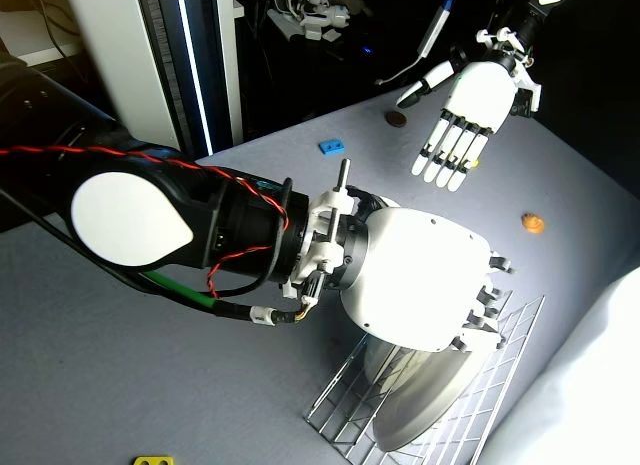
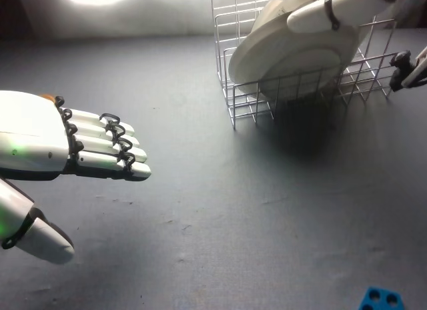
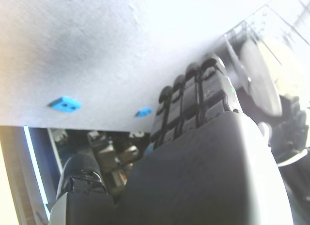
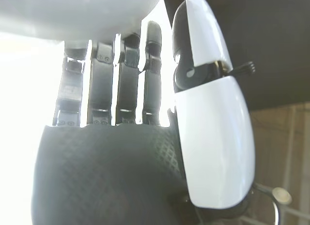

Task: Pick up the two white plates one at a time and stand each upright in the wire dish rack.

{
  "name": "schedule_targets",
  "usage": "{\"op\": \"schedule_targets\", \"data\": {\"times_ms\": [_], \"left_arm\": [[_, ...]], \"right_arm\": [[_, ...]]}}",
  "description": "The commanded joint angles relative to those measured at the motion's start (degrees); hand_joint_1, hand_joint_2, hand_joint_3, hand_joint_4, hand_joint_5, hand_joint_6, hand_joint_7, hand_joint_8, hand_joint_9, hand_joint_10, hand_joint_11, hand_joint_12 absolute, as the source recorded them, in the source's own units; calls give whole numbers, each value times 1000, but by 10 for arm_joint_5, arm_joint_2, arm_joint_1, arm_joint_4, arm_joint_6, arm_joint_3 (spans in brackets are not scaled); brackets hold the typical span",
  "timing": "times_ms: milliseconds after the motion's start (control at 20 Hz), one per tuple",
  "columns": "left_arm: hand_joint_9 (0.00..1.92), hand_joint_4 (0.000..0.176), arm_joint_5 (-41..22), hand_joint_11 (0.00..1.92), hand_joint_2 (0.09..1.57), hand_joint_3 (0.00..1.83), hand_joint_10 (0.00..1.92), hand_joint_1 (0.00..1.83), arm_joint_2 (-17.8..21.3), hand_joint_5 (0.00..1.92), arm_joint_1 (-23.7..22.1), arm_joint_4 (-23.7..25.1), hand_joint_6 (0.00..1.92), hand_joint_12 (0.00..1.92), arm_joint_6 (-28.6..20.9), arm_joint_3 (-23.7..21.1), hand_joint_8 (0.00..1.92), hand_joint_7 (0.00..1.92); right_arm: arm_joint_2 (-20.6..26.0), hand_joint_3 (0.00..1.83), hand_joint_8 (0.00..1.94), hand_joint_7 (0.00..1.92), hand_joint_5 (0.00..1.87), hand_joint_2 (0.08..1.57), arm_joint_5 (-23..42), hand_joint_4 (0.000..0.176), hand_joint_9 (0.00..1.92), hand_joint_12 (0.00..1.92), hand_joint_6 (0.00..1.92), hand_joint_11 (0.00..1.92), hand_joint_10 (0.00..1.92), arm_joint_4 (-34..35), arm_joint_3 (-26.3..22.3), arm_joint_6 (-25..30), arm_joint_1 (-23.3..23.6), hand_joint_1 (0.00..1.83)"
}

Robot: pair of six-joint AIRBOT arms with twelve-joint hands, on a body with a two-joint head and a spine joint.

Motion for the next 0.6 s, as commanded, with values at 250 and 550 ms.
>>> {"op": "schedule_targets", "data": {"times_ms": [250,550], "left_arm": [[0,0,-18,0,1044,0,0,0,12,0,-21,-25,0,0,8,-18,0,0],[0,0,-24,0,1046,0,0,0,17,0,-24,-15,0,0,13,-24,0,0]], "right_arm": [[11,0,0,746,681,1015,128,0,701,1303,0,187,29,20,0,-40,12,1159],[13,7,0,706,648,1042,228,0,675,1306,0,158,12,20,-3,-185,-6,1111]]}}
